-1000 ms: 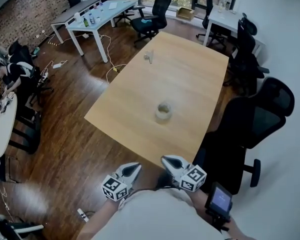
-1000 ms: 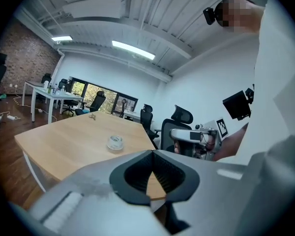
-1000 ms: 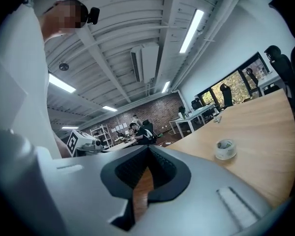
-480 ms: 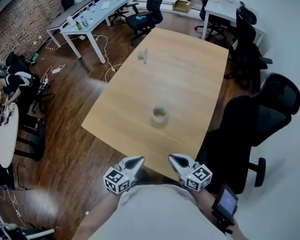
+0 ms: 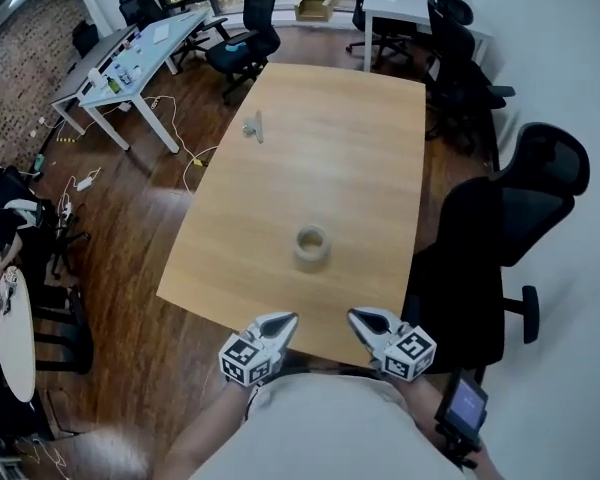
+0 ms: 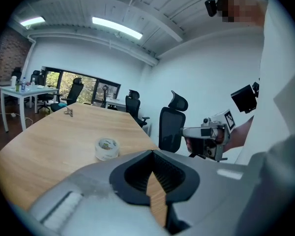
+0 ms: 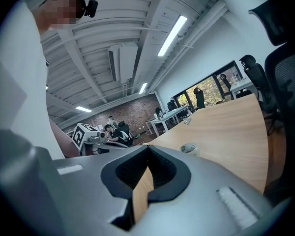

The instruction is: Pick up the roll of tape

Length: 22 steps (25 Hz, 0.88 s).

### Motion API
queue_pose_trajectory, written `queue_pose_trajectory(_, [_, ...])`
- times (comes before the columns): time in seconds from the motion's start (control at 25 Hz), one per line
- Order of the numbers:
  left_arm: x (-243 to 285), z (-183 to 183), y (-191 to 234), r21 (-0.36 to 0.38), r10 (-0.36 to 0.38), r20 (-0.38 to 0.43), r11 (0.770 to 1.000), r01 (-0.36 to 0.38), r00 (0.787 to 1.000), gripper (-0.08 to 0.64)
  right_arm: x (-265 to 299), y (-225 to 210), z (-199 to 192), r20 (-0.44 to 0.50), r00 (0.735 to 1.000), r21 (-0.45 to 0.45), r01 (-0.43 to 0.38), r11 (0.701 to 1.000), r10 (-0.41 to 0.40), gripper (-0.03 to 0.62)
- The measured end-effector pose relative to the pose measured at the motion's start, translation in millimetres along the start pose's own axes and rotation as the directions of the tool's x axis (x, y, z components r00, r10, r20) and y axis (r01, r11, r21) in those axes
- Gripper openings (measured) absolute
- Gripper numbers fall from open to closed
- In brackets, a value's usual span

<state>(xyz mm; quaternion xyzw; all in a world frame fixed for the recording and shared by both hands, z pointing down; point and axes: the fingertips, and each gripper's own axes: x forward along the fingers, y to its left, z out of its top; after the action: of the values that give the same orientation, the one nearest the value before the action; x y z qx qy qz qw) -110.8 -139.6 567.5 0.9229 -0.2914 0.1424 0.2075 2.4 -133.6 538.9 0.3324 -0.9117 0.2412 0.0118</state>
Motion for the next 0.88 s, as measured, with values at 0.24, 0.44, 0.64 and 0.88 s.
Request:
queue_pose_trajectory(0.24, [9.4,10.2,37.5,0.118,-0.107,-0.078,0.986,0.116,0.991,0.006,25.1,-9.8,6.9,0.025,0.993,0.008,0.116,0.993,-0.117,0.006])
queue_pose_trajectory(0.44, [29.0,15.0,58.8,0.205,-0.167,-0.165,0.958,0.199,0.972,0.006,30.3,-12.8,11.7,0.034,0.981,0.031,0.192,0.981,-0.193,0.006])
queue_pose_trajectory(0.64, [46.9,12.8,82.3,0.272,-0.183,-0.269,0.928,0.257,0.946,0.006,36.3,-10.6,8.0,0.044,0.963,0.063,0.265,0.962,-0.267,0.006])
queue_pose_trajectory(0.88, [79.5,3.0,100.8,0.383,-0.175,-0.408,0.858,0.342,0.896,0.006,25.7,-14.4,-1.6,0.052,0.936,0.103,0.341,0.934,-0.348,0.006])
